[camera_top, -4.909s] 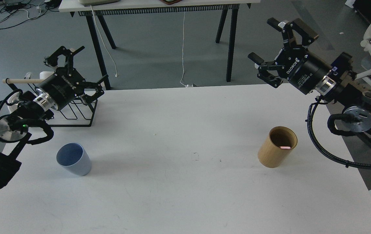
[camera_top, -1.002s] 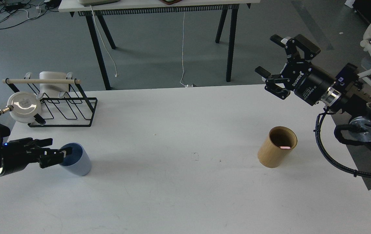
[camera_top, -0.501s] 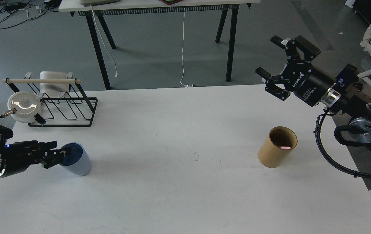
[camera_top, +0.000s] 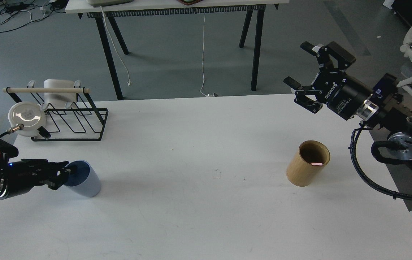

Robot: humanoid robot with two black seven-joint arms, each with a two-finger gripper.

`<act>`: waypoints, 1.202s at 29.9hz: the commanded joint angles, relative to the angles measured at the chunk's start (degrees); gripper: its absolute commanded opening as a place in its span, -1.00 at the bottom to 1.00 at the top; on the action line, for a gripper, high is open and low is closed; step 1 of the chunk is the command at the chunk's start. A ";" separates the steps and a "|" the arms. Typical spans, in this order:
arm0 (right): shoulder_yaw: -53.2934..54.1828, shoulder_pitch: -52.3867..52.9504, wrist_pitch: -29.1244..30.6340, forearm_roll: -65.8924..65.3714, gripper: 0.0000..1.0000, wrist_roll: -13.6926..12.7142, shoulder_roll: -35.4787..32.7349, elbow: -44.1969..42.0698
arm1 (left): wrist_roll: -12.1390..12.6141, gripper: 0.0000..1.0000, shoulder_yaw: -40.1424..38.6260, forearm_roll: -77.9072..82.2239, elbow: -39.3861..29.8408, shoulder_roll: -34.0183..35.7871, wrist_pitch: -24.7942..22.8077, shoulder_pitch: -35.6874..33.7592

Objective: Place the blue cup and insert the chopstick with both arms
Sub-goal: 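Lower the left gripper and grasp the light blue cup, then carry the blue cup with the left gripper toward the table center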

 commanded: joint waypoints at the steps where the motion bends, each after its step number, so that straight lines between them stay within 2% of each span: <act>1: -0.02 -0.20 0.00 0.00 0.99 -0.01 0.00 0.00 | 0.00 -0.75 0.00 0.82 -0.17 0.14 0.00 0.00; 4: 0.07 -0.29 0.00 0.00 0.99 -0.01 0.00 0.00 | 0.00 -0.87 -0.17 2.22 -0.52 0.31 0.18 -0.09; 10: 0.51 -0.20 0.00 0.09 0.99 -0.01 0.00 -0.27 | 0.00 -0.91 -0.96 2.23 -3.68 0.93 0.88 -0.88; 14: 3.40 -0.20 0.00 0.17 0.99 -0.01 0.00 -2.37 | 0.00 -0.92 -1.23 1.88 -9.39 0.76 -0.61 -6.66; 15: 4.11 -0.20 0.00 0.17 0.99 -0.09 0.00 -3.16 | 0.00 -0.92 -1.23 1.79 -10.27 0.06 -2.27 -8.68; 18: 6.22 0.06 0.00 0.17 0.99 -0.09 -0.61 -5.97 | 0.00 -0.92 -1.40 1.35 -11.25 -7.12 -8.07 -14.83; 21: 8.59 0.50 0.00 0.61 0.99 -0.18 -1.84 -9.92 | 0.00 -0.92 -0.53 0.82 -10.98 -15.04 -11.24 -20.20; 25: 10.88 0.76 0.00 0.88 0.99 -0.18 -2.99 -16.25 | 0.00 -0.91 4.37 1.52 -6.17 -24.79 -16.68 -28.01; 27: 11.15 0.76 0.00 0.97 0.99 -0.18 -3.60 -18.19 | 0.00 -0.91 10.43 2.92 -2.56 -30.59 -17.05 -32.76; 30: 11.15 0.68 0.00 0.97 0.99 -0.18 -4.92 -19.60 | 0.00 -0.91 18.17 5.47 0.52 -35.62 -17.14 -37.43; 36: 11.06 -0.37 0.00 0.97 0.99 -0.10 -6.50 -19.87 | 0.00 -0.91 24.87 9.60 6.06 -41.60 -17.49 -41.31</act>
